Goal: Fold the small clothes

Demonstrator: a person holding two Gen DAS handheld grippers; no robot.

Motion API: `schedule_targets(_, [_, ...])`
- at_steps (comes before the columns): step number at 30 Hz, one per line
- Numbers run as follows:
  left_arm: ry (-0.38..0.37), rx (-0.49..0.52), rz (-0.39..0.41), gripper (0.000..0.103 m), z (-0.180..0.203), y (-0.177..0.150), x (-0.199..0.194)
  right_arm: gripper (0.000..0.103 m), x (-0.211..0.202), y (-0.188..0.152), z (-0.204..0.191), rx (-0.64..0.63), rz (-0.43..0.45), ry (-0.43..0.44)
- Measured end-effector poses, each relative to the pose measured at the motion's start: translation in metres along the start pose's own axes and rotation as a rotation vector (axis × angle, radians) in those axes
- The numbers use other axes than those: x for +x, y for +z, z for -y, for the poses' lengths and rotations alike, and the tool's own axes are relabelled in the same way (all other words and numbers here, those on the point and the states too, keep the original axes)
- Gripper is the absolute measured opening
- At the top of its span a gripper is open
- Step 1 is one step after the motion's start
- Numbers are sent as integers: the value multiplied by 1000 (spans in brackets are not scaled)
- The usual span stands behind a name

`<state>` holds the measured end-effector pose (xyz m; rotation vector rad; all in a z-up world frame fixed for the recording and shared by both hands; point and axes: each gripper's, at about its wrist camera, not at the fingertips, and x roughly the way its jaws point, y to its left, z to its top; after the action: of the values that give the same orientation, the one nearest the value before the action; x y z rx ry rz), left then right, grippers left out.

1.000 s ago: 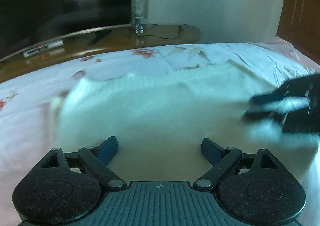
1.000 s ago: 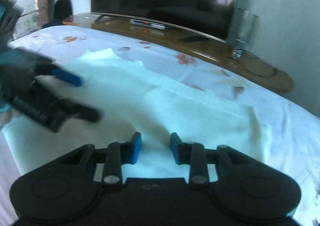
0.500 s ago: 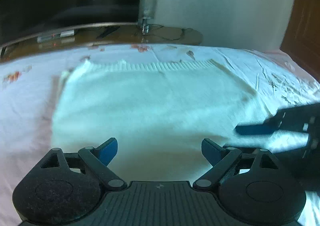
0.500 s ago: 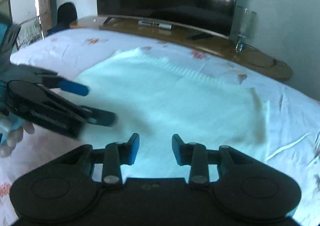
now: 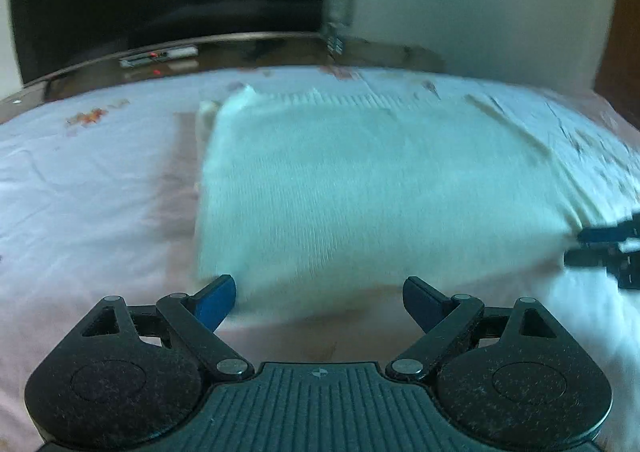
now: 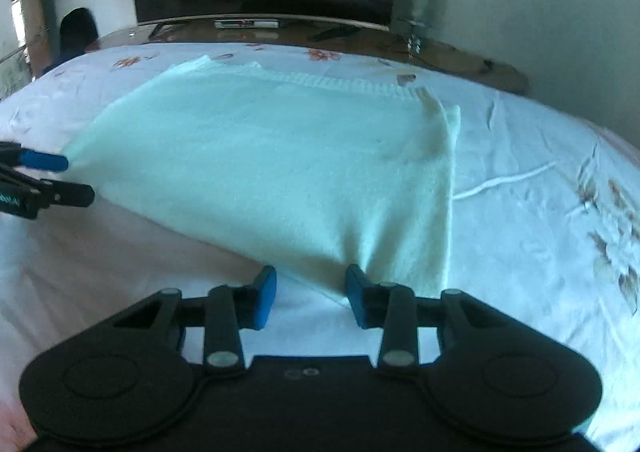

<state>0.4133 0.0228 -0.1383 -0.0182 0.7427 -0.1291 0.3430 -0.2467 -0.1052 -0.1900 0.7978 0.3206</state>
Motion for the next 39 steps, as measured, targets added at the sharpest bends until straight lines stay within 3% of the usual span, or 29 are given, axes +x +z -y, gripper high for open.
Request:
schedule_targets(3, [26,-37,65,90,11,14,-7,39,-11,15,-6,75,68,46])
schedule_targets(5, [61,-32,42,90,15,19,-1,39,-12,20,-3,116,104,26])
schedule_targets(8, [68,-48,-83,90,8,16,25,37,1,19,14,160,38,-33])
schedule_targets(9, [62,-37,-71,90,6,11,27,37,11,13,22,164,-13,-63])
schedule_targets(11, [65,-18,-61,91,9,9,25,38,8,3,32,168,16,-34])
schedule_targets(19, [68,-15,-59,91,14,11,21,38,15,16,29,137,-14,-34])
schedule_targets(22, [61,17,6,91,15,26,14,36,9,21,30,138,25,-36])
schedule_targets(25, [47,14,22,91,15,48,29,28,20,41,35,147,78,-43])
schedule_targets(30, [66,27,-14,91,10,68,67,28,50,73,45,129,103,-73])
schedule_targets(33, [55,22,-34,91,-1,65,79,26,70,74,59,133,50,-114])
schedule_targets(39, [50,77,-11,91,-1,58,76,26,71,67,68,110,64,-91])
